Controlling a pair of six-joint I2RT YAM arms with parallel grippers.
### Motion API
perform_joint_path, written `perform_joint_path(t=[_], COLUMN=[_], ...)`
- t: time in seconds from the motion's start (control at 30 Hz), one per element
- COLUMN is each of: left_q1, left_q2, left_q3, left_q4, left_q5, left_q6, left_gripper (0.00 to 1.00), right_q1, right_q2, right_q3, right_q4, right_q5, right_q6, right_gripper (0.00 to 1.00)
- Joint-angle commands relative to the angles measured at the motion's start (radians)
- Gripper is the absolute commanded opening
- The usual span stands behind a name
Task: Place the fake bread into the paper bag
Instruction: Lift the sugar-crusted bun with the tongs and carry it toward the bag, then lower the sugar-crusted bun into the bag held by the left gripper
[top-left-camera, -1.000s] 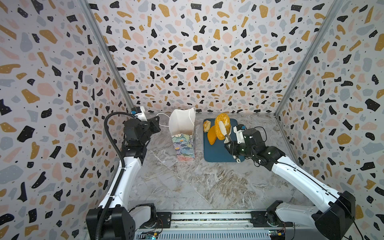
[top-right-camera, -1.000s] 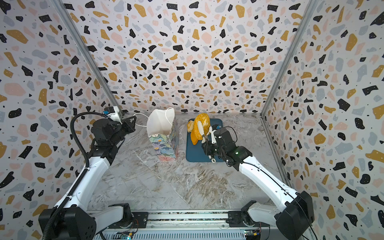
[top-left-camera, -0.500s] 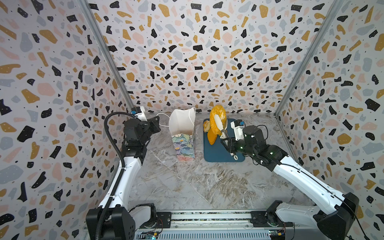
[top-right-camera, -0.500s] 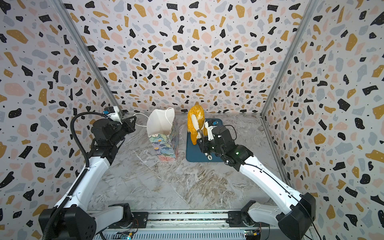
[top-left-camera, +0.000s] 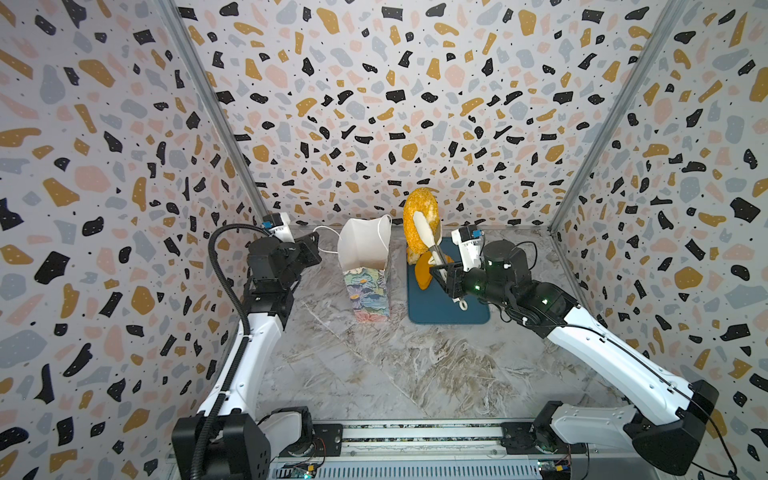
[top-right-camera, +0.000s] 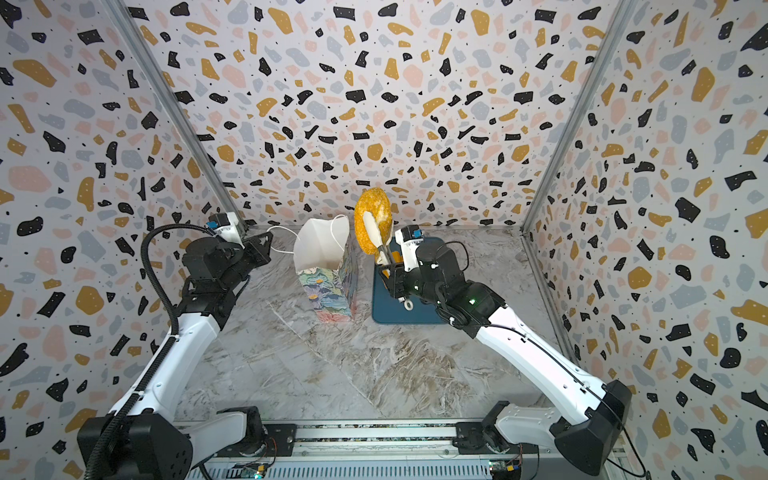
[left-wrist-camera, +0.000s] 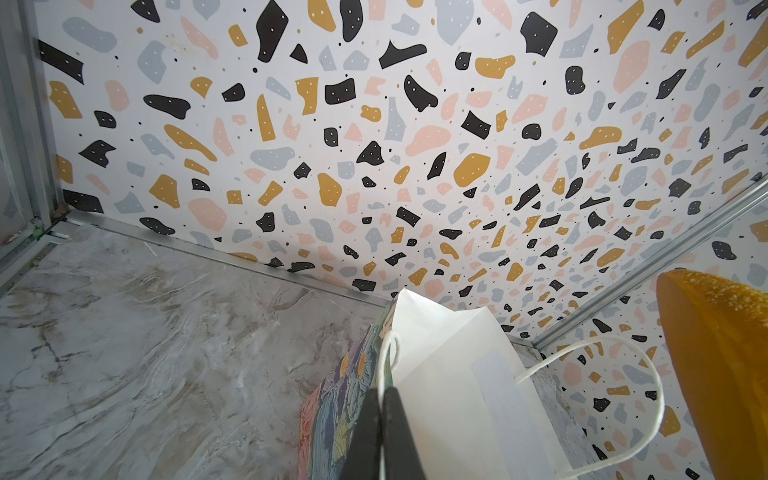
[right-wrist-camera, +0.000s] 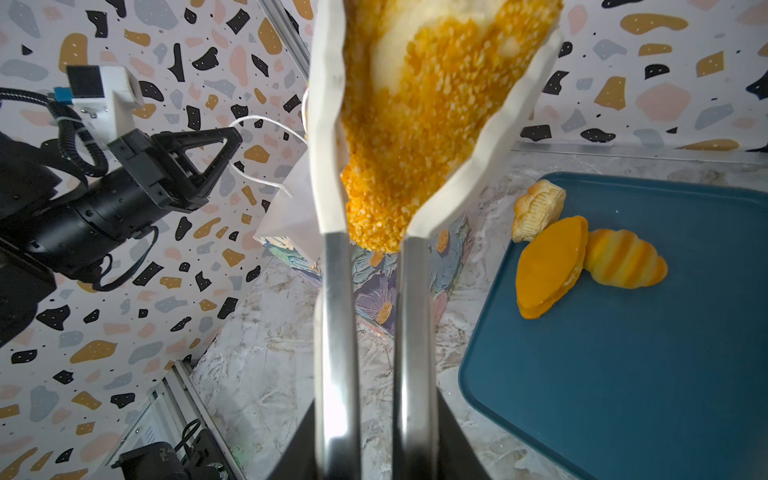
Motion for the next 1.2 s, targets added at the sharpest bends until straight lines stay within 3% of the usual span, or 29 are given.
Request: perform_joint_path(t=[0.0, 1.17], left_q1=[-0.003, -0.003], left_q2=[-0.004, -0.004], left_q3=[-0.006, -0.005], left_q4=[0.034, 0.032], left_q5=[0.011, 0.011], left_q6=[0.009, 0.008], left_gripper=[0.0, 0.0], right_q1=[0.015, 0.204], right_q2=[0.003, 0.343], right_q3=[0.086, 0.481], right_q4=[0.062, 0.004], right_q5=[0.028, 0.111], right_q6=[-0.034, -0.143], right_gripper=[0.3, 0.29])
